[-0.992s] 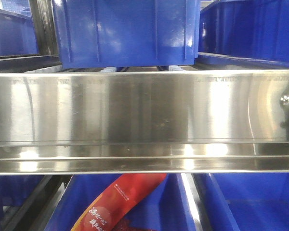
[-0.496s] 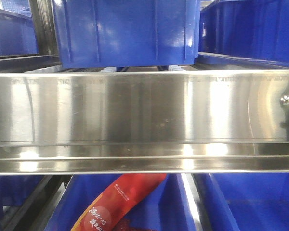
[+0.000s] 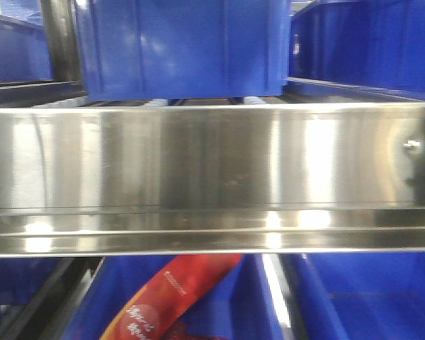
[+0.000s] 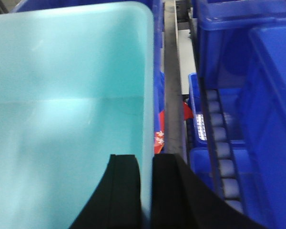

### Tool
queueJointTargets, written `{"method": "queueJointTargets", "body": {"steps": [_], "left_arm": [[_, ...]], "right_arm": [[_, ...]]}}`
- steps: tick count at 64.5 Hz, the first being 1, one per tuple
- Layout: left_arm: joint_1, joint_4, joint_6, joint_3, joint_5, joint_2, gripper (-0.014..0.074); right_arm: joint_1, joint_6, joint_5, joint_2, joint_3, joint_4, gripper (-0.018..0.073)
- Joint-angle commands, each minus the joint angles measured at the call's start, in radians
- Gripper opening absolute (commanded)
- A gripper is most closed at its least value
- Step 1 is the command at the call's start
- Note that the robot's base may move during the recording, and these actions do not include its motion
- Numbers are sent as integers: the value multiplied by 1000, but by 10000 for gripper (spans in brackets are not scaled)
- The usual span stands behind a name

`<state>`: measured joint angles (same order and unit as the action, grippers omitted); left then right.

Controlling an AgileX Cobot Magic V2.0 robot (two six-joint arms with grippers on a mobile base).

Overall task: Fetch blue bin and place on conveyor start
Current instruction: 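Hold the bin with both grippers while the base turns away from the rack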

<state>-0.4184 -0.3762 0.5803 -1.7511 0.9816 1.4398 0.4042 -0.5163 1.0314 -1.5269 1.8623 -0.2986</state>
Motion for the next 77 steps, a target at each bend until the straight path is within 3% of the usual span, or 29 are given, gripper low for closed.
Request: {"method": "queueJointTargets", "body": {"steps": [1,77], "left_arm": [[-3,-14,-1,-15,-39,-10,-111],[-3,-16,-1,-15,-57,-10,-111]], "right_arm": [[-1,1,-29,13,13,-35,-163],[-1,1,-38,13,13,-35,-163]]}}
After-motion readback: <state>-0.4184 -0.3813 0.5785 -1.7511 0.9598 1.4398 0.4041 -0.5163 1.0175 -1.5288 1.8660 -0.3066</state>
